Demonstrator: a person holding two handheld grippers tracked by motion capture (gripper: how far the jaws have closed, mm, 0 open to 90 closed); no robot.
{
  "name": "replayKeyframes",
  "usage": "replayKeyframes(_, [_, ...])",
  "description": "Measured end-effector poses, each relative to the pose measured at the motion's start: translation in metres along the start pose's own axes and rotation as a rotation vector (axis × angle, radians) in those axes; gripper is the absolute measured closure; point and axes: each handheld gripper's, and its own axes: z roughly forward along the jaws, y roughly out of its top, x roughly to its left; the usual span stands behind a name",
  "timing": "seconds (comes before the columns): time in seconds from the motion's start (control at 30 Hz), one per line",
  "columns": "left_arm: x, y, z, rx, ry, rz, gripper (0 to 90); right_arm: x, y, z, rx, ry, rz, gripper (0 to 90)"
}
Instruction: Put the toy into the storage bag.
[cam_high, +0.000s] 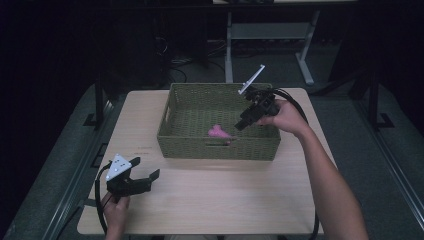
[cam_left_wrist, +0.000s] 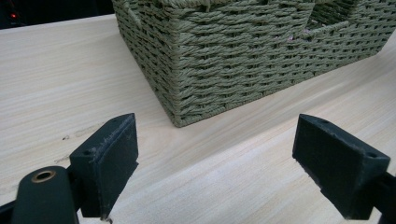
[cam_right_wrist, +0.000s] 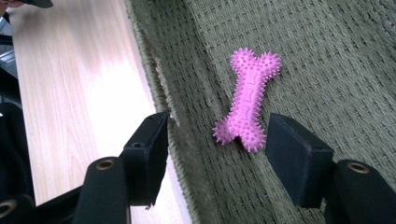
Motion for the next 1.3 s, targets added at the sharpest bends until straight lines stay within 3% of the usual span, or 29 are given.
replayKeyframes(0.77, [-0.001, 0.0, 0.001, 0.001, -0.001, 0.004, 13.8, 0.032, -0.012, -0.016, -0.039, -0.001, -0.05, 35.2])
replayKeyframes(1.3, [-0.001, 0.0, 0.001, 0.005, 0.0, 0.006, 13.9, 0.049, -0.028, -0.017, -0.041, -0.011, -0.07, 32.8])
